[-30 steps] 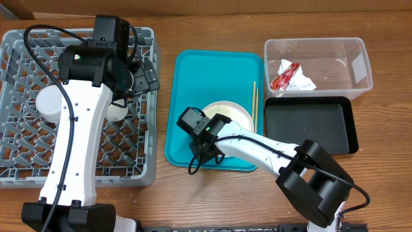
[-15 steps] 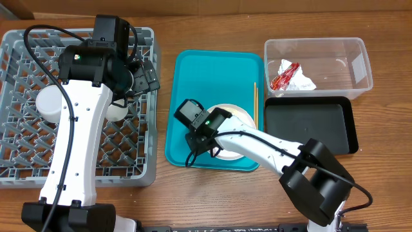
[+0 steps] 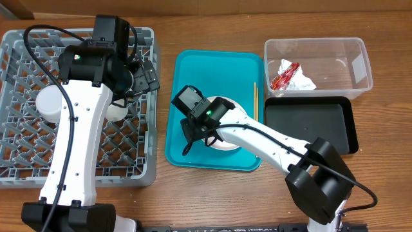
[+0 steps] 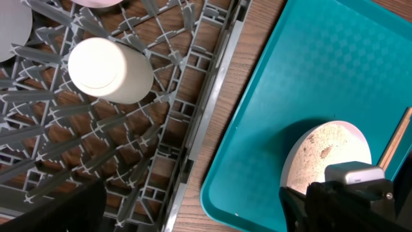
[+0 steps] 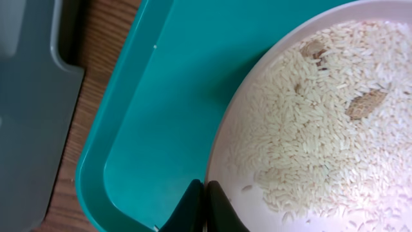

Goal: Sort waste into correct bins and load items into the dishwasher
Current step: 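Tilt the rice plate up on its edge with the right gripper, then lift the rice plate and carry it right over the black tray, then tip the plate to pour the rice onto the black tray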

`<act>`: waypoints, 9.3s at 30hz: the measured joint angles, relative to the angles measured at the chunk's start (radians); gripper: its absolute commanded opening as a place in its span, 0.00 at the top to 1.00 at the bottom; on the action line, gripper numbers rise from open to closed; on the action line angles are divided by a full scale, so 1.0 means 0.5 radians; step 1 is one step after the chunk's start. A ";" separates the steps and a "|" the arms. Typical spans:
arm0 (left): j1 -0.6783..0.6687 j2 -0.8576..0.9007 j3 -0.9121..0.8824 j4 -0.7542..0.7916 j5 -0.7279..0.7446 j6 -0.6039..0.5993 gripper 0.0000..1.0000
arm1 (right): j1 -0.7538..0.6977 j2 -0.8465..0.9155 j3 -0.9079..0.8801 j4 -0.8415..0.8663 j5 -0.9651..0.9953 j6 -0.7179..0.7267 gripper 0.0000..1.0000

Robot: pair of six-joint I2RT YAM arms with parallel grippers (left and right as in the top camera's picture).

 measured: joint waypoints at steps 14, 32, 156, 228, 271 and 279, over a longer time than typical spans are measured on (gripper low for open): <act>0.000 0.000 0.000 0.000 0.000 0.000 0.00 | 0.000 0.000 0.013 -0.056 0.220 0.127 0.96; 0.000 0.000 -0.001 0.001 0.000 -0.001 0.00 | 0.000 0.002 0.173 -0.115 0.439 0.150 0.96; 0.000 0.000 -0.001 0.000 0.000 -0.001 0.00 | 0.067 0.458 0.346 -0.456 0.797 0.042 0.96; 0.000 0.000 -0.001 0.000 0.000 0.000 0.00 | -0.608 0.309 1.015 -1.643 1.085 1.354 0.96; 0.000 0.000 0.000 0.000 0.000 -0.001 0.00 | -1.559 0.039 1.016 -1.170 0.352 1.379 0.96; 0.000 0.000 -0.001 0.000 0.000 0.000 0.00 | -1.690 0.039 1.016 -1.116 0.123 1.314 0.96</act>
